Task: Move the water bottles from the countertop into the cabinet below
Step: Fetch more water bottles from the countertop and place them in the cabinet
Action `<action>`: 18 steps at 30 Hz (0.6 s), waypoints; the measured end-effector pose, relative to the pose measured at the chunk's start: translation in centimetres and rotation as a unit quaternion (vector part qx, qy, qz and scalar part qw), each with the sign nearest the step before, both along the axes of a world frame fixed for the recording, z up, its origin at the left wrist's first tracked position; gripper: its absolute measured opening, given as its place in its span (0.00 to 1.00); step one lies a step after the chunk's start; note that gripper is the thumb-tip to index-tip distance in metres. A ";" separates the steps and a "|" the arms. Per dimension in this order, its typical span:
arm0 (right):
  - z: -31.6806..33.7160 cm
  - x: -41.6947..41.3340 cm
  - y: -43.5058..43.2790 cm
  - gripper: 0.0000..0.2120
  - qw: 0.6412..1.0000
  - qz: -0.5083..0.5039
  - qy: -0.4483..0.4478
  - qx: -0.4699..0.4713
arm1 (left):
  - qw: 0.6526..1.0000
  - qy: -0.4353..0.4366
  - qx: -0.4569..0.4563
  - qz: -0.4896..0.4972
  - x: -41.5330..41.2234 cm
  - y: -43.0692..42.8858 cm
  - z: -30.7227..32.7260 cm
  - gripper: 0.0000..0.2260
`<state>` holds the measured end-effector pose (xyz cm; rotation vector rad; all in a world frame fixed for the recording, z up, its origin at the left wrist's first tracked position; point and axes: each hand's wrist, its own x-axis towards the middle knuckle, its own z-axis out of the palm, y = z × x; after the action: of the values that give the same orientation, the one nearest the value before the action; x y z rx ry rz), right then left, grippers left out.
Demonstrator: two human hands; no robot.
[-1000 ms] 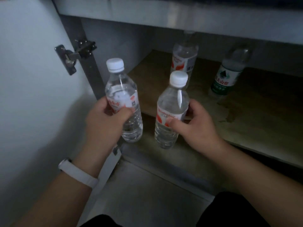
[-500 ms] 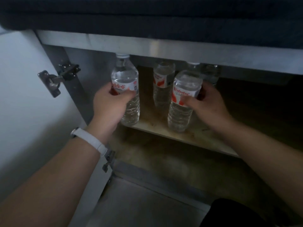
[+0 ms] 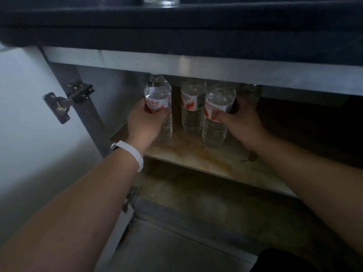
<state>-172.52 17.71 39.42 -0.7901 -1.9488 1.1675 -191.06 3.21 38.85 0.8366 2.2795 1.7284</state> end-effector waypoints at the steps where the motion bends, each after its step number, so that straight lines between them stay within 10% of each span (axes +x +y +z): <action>1: -0.2 0.0 0.1 0.28 1.000 -0.001 0.001 -0.003 | 1.000 0.012 -0.007 -0.004 -0.1 -0.1 0.0 0.18; 18: -2.1 2.4 -1.8 0.24 0.998 0.028 -0.057 0.021 | 0.997 0.065 0.005 -0.039 1.5 -2.5 -2.8 0.22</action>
<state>-170.12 15.88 37.31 -0.8002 -2.0955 1.1324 -189.53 0.73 36.04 1.0546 2.2845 1.7008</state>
